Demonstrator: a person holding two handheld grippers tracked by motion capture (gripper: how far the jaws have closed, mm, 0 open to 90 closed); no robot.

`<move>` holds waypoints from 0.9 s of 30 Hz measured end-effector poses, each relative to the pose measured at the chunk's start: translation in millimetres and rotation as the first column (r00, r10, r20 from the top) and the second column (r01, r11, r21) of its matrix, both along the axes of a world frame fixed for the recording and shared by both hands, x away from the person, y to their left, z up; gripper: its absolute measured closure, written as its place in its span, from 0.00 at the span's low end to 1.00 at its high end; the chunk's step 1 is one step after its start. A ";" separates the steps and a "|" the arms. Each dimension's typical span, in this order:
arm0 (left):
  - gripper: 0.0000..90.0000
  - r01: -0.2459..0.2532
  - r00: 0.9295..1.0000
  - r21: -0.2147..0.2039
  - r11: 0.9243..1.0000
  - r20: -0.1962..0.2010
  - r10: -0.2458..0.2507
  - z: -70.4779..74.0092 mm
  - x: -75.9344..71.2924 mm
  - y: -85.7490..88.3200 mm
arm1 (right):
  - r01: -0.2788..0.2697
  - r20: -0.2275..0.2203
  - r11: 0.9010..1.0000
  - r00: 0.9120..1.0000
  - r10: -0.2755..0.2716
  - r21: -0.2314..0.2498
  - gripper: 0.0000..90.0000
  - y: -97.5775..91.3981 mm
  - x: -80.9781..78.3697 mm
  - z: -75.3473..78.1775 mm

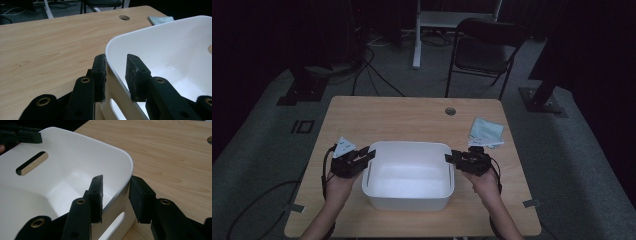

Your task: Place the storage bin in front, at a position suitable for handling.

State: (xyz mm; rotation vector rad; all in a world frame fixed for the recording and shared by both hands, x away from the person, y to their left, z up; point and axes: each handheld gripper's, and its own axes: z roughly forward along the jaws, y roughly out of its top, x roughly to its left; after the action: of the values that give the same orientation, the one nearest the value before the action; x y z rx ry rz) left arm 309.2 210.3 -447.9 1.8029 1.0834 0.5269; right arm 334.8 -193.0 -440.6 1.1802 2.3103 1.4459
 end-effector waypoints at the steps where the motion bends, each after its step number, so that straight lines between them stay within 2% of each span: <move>1: 0.77 0.000 1.000 -0.001 1.000 0.001 0.000 -0.2 -0.9 0.4 | 0.000 -0.002 1.000 1.000 0.000 0.000 0.72 0.1 1.1 0.1; 8: 0.75 -0.006 1.000 -0.018 1.000 0.001 0.006 -1.4 -7.6 1.3 | -0.004 -0.009 1.000 1.000 0.004 0.008 0.74 1.1 7.1 0.1; 17: 0.73 -0.006 1.000 -0.005 1.000 0.011 0.007 -1.4 -15.2 0.7 | -0.004 -0.009 1.000 1.000 0.004 -0.006 0.76 3.1 13.2 1.6; 27: 0.66 0.008 1.000 -0.018 1.000 -0.001 -0.008 -3.6 -20.7 1.3 | 0.004 -0.014 1.000 1.000 -0.004 -0.013 0.80 5.5 21.5 3.5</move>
State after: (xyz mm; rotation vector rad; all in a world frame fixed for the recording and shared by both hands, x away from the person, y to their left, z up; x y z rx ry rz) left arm 288.4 211.5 -451.5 1.7916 1.0780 0.5094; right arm 356.3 -187.6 -437.1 1.1944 2.3212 1.4241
